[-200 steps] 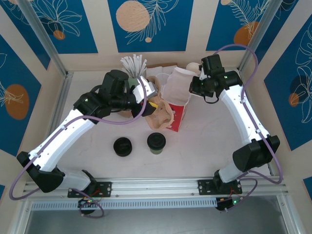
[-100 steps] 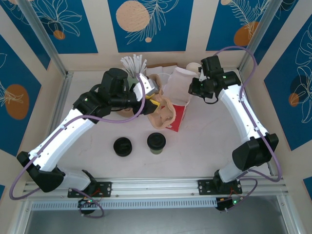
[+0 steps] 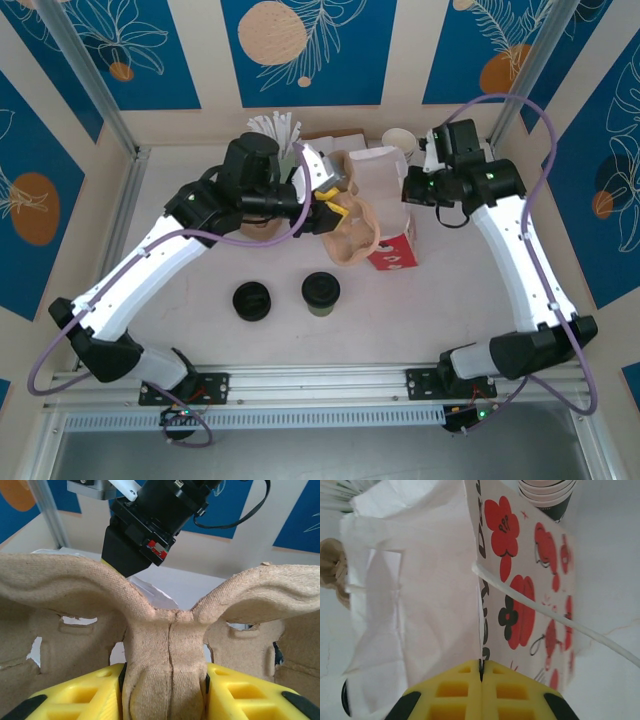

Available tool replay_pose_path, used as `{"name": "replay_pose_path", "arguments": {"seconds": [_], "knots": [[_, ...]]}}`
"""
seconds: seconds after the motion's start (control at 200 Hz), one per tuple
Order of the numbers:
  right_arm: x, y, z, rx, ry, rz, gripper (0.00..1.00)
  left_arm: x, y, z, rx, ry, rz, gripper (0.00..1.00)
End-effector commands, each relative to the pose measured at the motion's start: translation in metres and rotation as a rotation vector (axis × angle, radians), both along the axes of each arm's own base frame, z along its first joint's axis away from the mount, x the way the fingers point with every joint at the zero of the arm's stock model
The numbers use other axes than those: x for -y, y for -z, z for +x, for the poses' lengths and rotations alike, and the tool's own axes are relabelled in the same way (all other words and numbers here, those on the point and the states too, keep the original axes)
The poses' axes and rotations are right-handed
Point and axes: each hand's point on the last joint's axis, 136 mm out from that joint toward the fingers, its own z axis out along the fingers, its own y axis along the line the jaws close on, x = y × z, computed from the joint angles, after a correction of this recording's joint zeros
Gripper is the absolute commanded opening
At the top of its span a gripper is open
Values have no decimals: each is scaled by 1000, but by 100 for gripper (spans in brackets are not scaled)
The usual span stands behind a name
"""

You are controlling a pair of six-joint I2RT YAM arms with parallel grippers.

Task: Pack the takeout coffee

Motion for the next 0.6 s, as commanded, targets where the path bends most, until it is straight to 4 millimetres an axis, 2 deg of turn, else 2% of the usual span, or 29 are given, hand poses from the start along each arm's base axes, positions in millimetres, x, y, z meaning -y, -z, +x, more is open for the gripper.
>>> {"name": "replay_pose_path", "arguments": {"seconds": [0.0, 0.29, 0.595], "knots": [[2, -1, -26, -25, -67, -17, 0, 15, -18, -13, -6, 70, -55, 40], [-6, 4, -67, -42, -161, 20, 0, 42, 4, -13, -76, 135, -31, 40], [-15, 9, -81, -22, -223, 14, 0, 62, 33, -26, -187, 245, 17, 40]]}}
